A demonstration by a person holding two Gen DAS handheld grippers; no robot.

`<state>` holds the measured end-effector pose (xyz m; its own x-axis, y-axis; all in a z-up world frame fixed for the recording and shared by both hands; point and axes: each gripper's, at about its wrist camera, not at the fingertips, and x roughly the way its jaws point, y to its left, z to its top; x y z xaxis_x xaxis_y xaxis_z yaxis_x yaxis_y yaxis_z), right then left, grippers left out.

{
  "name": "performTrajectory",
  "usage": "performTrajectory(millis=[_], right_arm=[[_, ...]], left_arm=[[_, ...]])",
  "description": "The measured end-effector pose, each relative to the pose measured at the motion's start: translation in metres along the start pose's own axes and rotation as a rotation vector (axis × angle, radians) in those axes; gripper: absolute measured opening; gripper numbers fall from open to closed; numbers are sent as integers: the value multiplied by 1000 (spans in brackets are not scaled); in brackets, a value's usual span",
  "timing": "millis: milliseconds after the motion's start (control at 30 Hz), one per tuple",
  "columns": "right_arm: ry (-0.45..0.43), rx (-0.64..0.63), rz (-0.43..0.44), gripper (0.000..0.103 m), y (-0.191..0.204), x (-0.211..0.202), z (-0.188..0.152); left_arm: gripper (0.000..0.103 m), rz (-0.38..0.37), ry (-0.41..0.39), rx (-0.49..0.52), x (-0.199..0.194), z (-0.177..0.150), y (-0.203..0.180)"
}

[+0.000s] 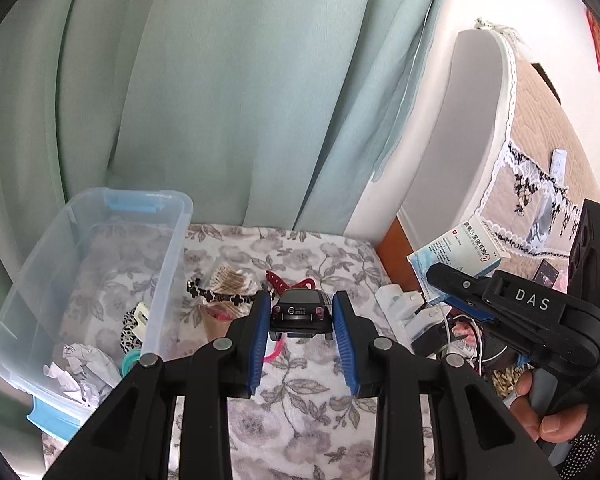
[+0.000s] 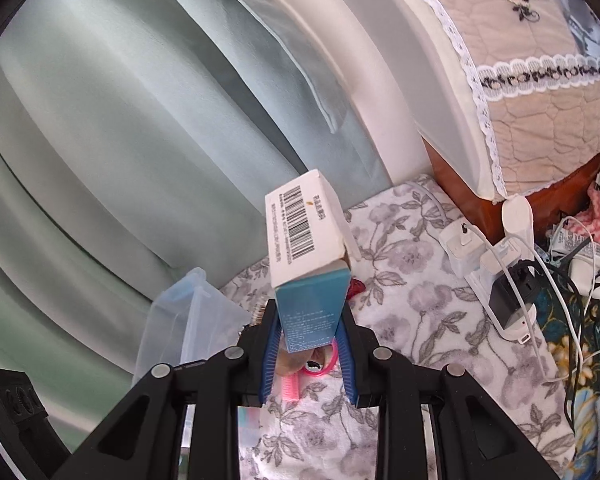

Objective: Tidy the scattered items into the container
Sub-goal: 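Lift and carry the toy car and medicine box in both tools over the box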

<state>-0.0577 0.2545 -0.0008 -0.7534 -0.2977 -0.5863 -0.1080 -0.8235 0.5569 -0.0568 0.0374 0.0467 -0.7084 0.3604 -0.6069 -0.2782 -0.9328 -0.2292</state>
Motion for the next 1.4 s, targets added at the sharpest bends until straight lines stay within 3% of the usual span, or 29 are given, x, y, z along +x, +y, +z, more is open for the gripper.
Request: performTrajectory(millis=[500,967,1400], right_arm=[[-55,-164,168,29,89,-31,3],[41,-324,279,29,182,2,-31],[97,-414,267,29,218,32,-58]], left_arm=[[33,102,-190,-112,-75,40,57],[33,200,-215,-244,-96,34,138],[33,210,-203,-312,-88,25,179]])
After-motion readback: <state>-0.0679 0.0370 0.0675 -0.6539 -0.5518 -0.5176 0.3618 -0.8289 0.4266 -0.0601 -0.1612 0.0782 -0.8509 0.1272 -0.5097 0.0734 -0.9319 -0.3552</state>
